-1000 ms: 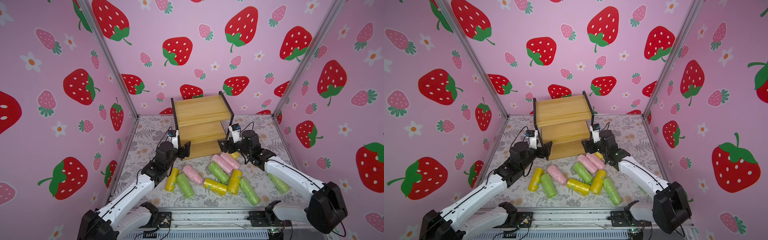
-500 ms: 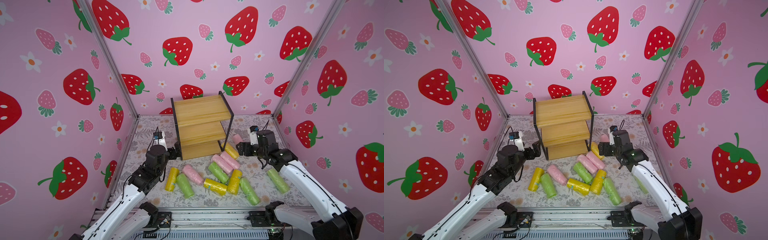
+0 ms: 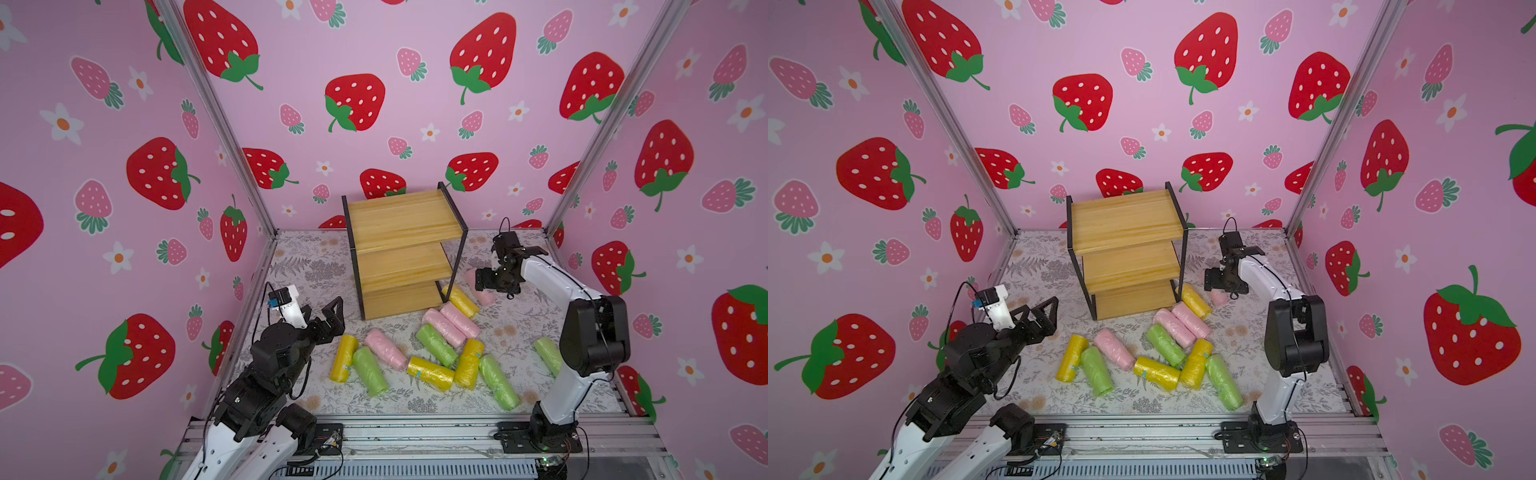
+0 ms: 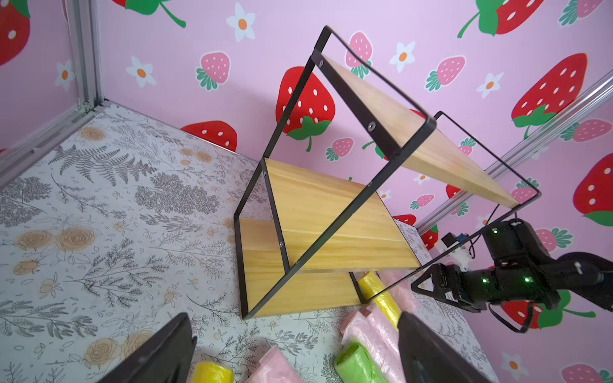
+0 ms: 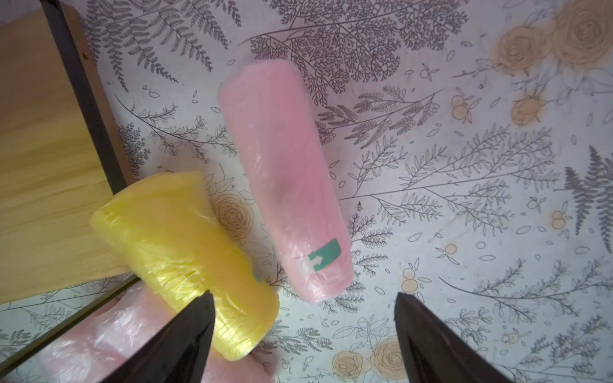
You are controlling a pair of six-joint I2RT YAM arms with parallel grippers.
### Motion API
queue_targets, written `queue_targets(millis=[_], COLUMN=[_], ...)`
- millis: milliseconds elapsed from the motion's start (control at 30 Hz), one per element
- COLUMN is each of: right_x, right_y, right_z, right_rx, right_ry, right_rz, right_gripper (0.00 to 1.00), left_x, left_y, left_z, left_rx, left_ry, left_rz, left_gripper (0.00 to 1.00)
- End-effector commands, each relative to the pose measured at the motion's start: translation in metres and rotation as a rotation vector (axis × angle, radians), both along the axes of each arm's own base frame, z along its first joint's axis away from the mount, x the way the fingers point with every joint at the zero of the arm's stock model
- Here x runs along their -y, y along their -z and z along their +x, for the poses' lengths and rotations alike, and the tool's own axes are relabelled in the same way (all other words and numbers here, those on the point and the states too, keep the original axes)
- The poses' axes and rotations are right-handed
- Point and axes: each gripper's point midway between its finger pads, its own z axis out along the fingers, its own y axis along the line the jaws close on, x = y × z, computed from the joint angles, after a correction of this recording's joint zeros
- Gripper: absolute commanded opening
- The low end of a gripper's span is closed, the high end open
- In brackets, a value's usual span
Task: Sort the rolls of trash bags by color and place them on the shelf
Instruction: Pick up the roll of trash bags from the center of the board.
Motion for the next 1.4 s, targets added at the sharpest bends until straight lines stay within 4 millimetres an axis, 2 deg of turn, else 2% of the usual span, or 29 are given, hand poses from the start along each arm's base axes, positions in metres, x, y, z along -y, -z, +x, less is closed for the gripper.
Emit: queue_targets(millis=[0,133,233,500,700,900,1000,1067,1200,1300,1367], right_x=[0.003,0.006,0.001,0.000,-0.005,-0.004,-0.004,-0.006,-0.009,-0.009,-0.008], right_y=[0.011,0.031,0.040,0.057,0.064,0.070,0.069,0.071,0.083,0.086,0.084], right_z=[0.000,0.001,0.010,0.016,0.013,0.009,0.005,0.001,-0.005,-0.006,-0.007], right_rx=[-0.047,-0.084,-0.066,-0.082,-0.091,-0.112,-0.121,-0.131,-0.171,-0.181,-0.174], right_ry=[-0.050,-0.063,-0.083,-0.086,-0.073,-0.061,-0.052,-0.049,-0.052,-0.047,-0.036], right_rz=[-0.047,-0.075,-0.065,-0.068,-0.035,-0.036,-0.028,-0.018,-0.008,-0.012,-0.015], right_gripper=[0.91,0.89,0.89,0.82,0.70,0.44,0.47,0.56,0.65,0.63,0.54], left_x=[0.010,0.017,0.017,0.018,0.021,0.025,0.031,0.034,0.036,0.037,0.038], left_y=[0.016,0.021,0.021,0.015,0.012,0.010,0.009,0.009,0.010,0.010,0.010], left_z=[-0.003,-0.003,-0.004,-0.006,-0.008,-0.009,-0.009,-0.010,-0.012,-0.013,-0.014], left_rx=[-0.067,-0.097,-0.104,-0.108,-0.125,-0.127,-0.123,-0.124,-0.128,-0.135,-0.138], left_ry=[0.046,0.069,0.066,0.070,0.085,0.105,0.135,0.154,0.169,0.176,0.180], left_rz=[-0.025,-0.070,-0.089,-0.113,-0.130,-0.147,-0.153,-0.155,-0.158,-0.158,-0.161], left_gripper=[1.00,1.00,1.00,1.00,1.00,1.00,1.00,1.00,1.00,1.00,1.00])
